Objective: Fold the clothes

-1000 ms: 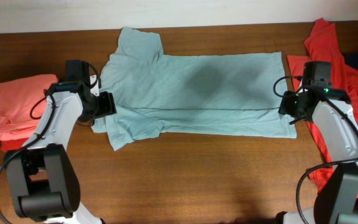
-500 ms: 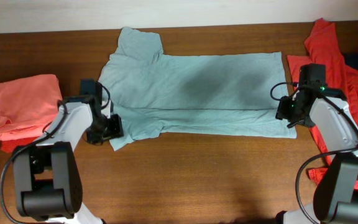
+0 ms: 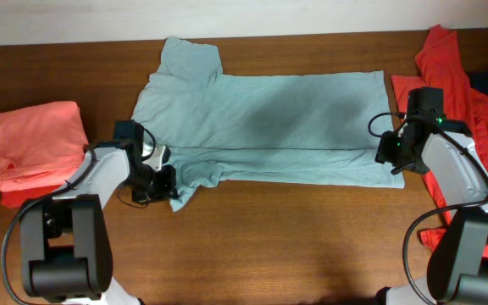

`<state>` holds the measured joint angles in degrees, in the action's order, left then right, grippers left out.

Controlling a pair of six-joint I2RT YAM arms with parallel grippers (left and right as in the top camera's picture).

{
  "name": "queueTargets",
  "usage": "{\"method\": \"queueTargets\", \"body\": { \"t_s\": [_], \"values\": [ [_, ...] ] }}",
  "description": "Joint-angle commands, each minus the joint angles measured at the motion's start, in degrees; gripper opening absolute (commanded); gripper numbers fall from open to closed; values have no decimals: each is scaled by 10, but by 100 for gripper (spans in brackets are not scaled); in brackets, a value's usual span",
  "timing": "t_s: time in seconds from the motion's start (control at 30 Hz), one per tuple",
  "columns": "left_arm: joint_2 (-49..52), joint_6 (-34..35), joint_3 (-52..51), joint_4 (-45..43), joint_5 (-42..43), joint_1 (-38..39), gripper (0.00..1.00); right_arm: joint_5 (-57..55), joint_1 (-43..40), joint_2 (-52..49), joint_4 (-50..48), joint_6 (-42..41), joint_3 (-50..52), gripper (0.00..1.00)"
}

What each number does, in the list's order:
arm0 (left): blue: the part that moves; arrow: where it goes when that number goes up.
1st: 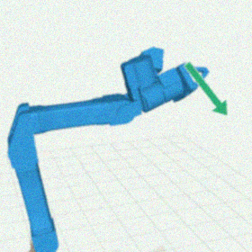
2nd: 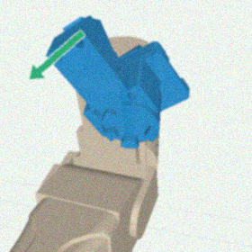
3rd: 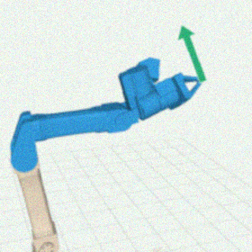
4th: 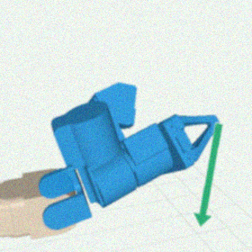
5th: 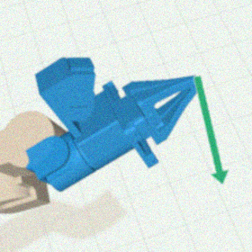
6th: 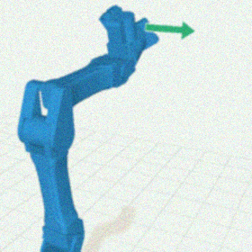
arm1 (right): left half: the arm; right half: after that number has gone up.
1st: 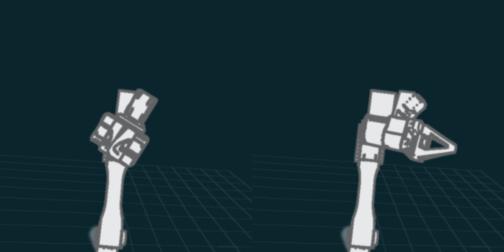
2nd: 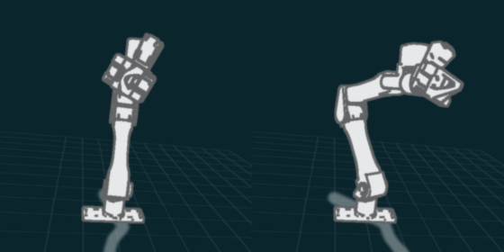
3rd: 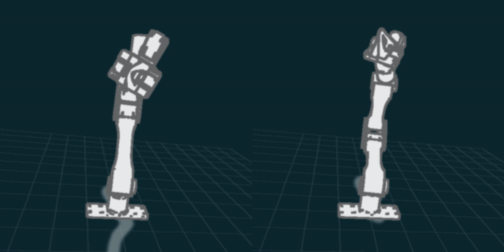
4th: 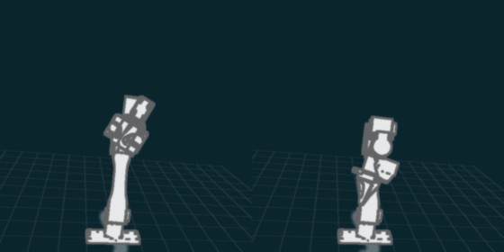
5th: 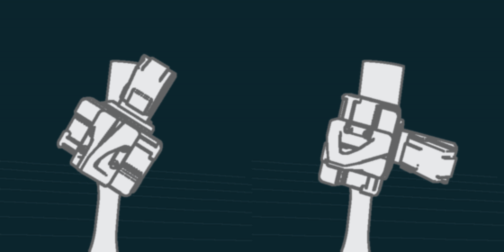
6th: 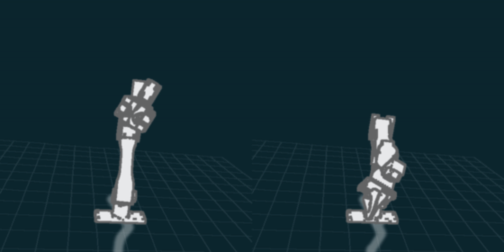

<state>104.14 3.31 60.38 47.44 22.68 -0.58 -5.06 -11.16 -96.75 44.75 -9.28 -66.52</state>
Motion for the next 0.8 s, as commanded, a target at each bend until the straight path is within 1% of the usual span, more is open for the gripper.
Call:
{"method": "queueTargets", "body": {
  "t_s": [0.0, 0.1, 0.13, 0.2, 0.23, 0.27, 0.3, 0.37, 0.4, 0.47, 0.5, 0.57, 0.63, 0.7, 0.77],
  "values": [
    [-55, -53, 63, -4, 110, 0, 0, 1, -1, -4, 0, -7, 1, 63],
    [-76, -53, 103, -54, 105, -4, 0, 1, -1, -4, 0, -7, 1, 63],
    [-77, -52, 108, -69, 104, -4, 0, 1, -1, -4, 0, -7, 1, 63],
    [-77, -42, 111, -130, 99, -4, 0, 1, -1, -4, 0, -7, 1, 63],
    [-76, -39, 111, -139, 95, -4, 0, 1, -1, -4, 0, -7, 1, 63],
    [-76, -20, 111, -176, 62, -3, 5, 1, -1, -4, 0, -7, 1, 63],
    [-76, -13, 111, -190, 46, -3, 8, 1, -1, -4, 0, -7, 1, 63],
    [-76, -12, 111, -210, 17, -3, 34, 1, -1, -4, 0, -7, 1, 63],
    [-75, -12, 111, -213, 12, -3, 54, 1, -1, -4, 0, -7, 1, 63],
    [-75, -12, 111, -214, 12, -3, 55, 1, -1, -4, 0, -7, 1, 63],
    [-75, -12, 110, -213, 13, -3, 59, 1, -1, -4, 0, -7, 1, 63],
    [-75, -12, 110, -206, 13, -3, 69, 1, -1, -4, 0, -7, 1, 63],
    [-75, -12, 110, -187, 13, -3, 69, 1, -1, -4, 0, -7, 1, 63],
    [-74, -12, 109, -132, 13, -3, 69, 3, -1, -4, 0, -7, 1, 63],
    [-64, -16, 108, -111, 4, 3, 68, 4, -1, -4, 0, -7, 1, 63]
  ]
}}
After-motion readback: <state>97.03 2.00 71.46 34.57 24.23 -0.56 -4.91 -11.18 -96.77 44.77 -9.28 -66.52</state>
